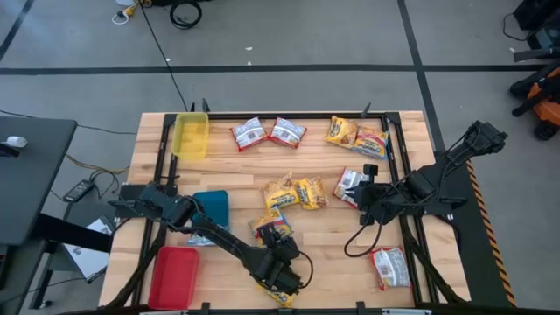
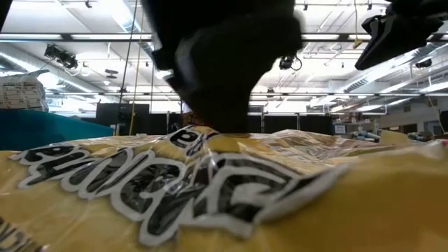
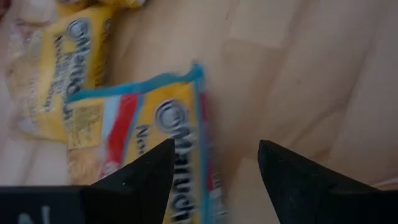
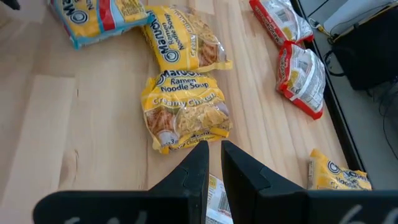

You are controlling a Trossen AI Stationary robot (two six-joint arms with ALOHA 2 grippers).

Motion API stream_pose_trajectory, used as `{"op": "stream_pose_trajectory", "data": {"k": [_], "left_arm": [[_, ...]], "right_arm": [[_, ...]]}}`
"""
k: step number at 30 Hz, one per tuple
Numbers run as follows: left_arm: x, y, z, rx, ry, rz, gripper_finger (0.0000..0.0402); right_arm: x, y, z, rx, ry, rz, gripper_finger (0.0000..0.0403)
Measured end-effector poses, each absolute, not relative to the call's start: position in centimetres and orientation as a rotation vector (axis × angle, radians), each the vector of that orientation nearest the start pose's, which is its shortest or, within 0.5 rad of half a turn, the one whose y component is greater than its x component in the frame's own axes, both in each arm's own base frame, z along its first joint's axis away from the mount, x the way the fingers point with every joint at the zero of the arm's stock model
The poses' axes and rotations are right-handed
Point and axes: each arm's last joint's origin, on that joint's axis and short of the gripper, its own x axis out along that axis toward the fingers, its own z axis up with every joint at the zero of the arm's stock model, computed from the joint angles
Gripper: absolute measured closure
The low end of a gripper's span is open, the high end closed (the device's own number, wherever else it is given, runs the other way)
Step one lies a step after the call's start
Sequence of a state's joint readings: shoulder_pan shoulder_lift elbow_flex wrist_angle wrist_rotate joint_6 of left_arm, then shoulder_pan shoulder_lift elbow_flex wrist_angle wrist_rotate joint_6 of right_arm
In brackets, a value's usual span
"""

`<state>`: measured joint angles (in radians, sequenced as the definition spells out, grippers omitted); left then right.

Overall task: Sort Maruchan noodles
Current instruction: Put the bottom blue noodle pack into the blue bin

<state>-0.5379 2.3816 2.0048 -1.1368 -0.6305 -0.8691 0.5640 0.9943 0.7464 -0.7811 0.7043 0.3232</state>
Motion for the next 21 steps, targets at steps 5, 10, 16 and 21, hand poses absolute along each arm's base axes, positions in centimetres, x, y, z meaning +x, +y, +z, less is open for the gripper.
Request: {"op": "stream_pose_trajectory", "data": {"k": [5,10,16,21], "left_arm": [[40.6,-21.9,15.7,0.145,1.082,0.634,0.0168],[40.7,-21.4,14.9,0.147,1.087,0.644,0.0168],[41.1,-19.8,13.5,0.055,1.114,0.662,0.0172],[41.3,-18.9,13.4,0.029,1.128,0.691,0.0224]], "right_arm": [[15.8,7.8,24.5,-0.294,0.800,-0.233,0.0353],[15.8,7.8,24.5,-0.293,0.800,-0.232,0.0353],[15.7,7.9,24.5,-0.254,0.814,-0.211,0.0353],[15.7,8.0,24.4,-0.235,0.833,-0.175,0.0353]]}}
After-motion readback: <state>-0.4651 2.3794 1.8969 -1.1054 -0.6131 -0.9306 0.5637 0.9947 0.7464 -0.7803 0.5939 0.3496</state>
